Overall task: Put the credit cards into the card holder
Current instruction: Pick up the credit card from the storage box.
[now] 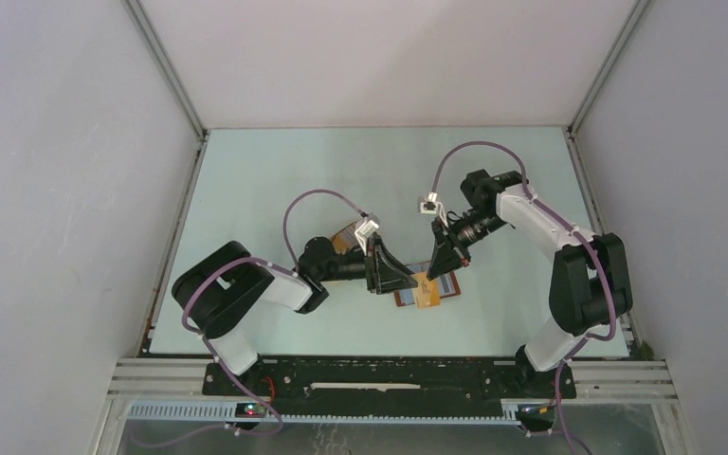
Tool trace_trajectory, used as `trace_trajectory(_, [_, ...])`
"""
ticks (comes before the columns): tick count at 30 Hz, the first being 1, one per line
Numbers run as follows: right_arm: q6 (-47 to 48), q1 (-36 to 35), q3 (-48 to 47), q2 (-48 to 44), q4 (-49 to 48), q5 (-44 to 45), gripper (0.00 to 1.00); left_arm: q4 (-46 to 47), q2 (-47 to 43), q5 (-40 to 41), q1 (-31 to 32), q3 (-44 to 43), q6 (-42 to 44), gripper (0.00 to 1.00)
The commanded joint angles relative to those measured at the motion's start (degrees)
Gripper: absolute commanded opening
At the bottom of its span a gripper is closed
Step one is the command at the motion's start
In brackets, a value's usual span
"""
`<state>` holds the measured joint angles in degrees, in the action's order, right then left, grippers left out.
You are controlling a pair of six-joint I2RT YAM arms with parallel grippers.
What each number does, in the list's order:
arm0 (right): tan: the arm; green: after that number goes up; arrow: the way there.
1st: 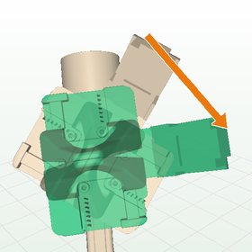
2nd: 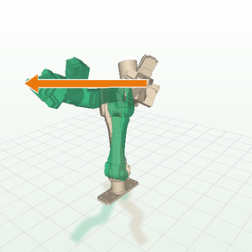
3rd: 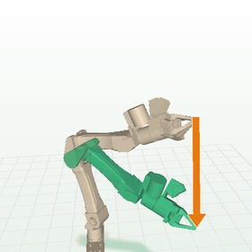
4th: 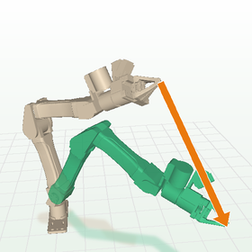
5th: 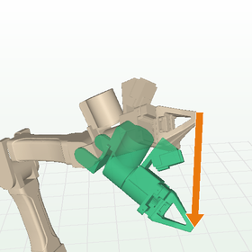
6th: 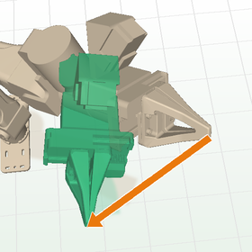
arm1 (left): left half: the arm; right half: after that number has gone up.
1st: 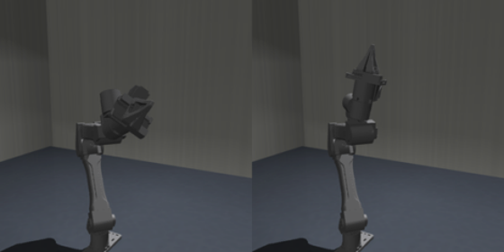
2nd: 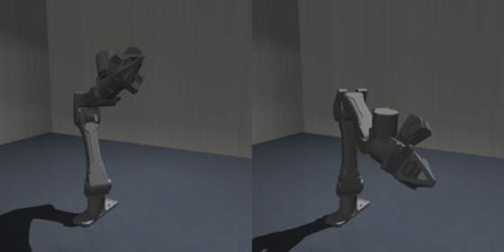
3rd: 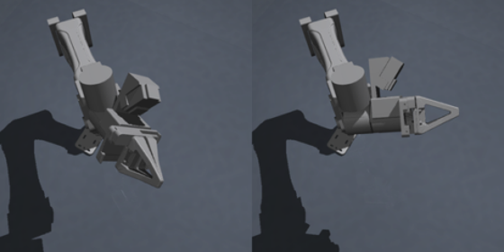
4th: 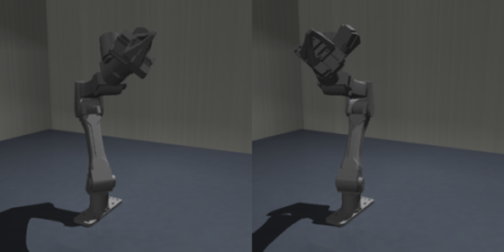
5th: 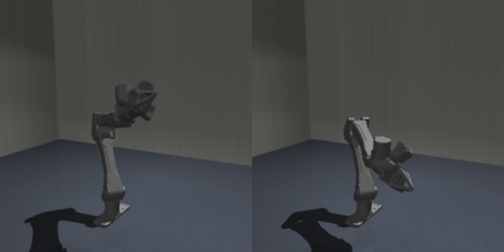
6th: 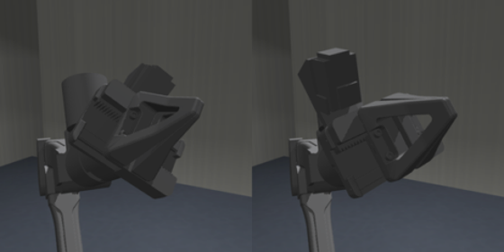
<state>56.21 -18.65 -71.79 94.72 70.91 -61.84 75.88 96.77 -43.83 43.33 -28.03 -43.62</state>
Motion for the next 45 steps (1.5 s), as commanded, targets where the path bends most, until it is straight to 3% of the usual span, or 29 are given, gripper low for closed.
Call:
trace_trajectory(1, [1.3, -0.6, -1.9, -2.2, 0.3, 0.9, 0.0, 1.8, 1.0, -3.7, -0.2, -3.1, -1.6, 0.39])
trace_trajectory(19, [1.3, -1.9, -2.0, -2.5, 0.4, 1.6, 0.0, -5.8, 2.4, -6.0, 1.3, -6.6, 0.9, 0.31])
trace_trajectory(23, [1.3, -2.0, -2.0, -2.6, 0.3, 1.7, 0.0, -7.9, 2.5, -6.7, 1.7, -7.4, 1.7, 0.19])
trace_trajectory(26, [1.2, -2.0, -2.0, -2.7, 0.3, 1.8, 0.0, -8.1, 2.5, -7.2, 1.8, -7.6, 1.9, 0.02])
trace_trajectory(28, [1.0, -2.0, -2.0, -2.8, 0.2, 1.9, 0.0, -8.1, 2.1, -7.2, 1.8, -7.3, 1.9, 0.0])
trace_trajectory(30, [0.7, -1.9, -2.0, -3.0, 0.1, 2.0, 0.07, -8.2, 1.2, -6.1, 1.8, -6.4, 2.4, 0.0])
trace_trajectory(33, [-0.1, -1.6, -1.9, -3.9, -0.4, 3.1, 0.42, -8.2, -1.2, -3.0, 1.7, -3.9, 2.8, 0.0])
trace_trajectory(36, [-1.1, 0.2, -1.5, -6.3, -1.6, 3.6, 0.59, -6.9, -3.3, 2.1, 1.8, -0.1, 2.1, 0.0])
trace_trajectory(40, [-5.0, 4.0, 0.6, -10.4, -7.1, 4.6, 0.63, 1.7, -3.9, 12.3, 1.7, 6.4, -1.8, 0.0])
trace_trajectory(45, [-13.9, 5.8, 9.1, -16.0, -23.5, 13.0, 0.58, 5.9, -4.7, 27.0, 2.9, 10.5, -6.8, 0.0])
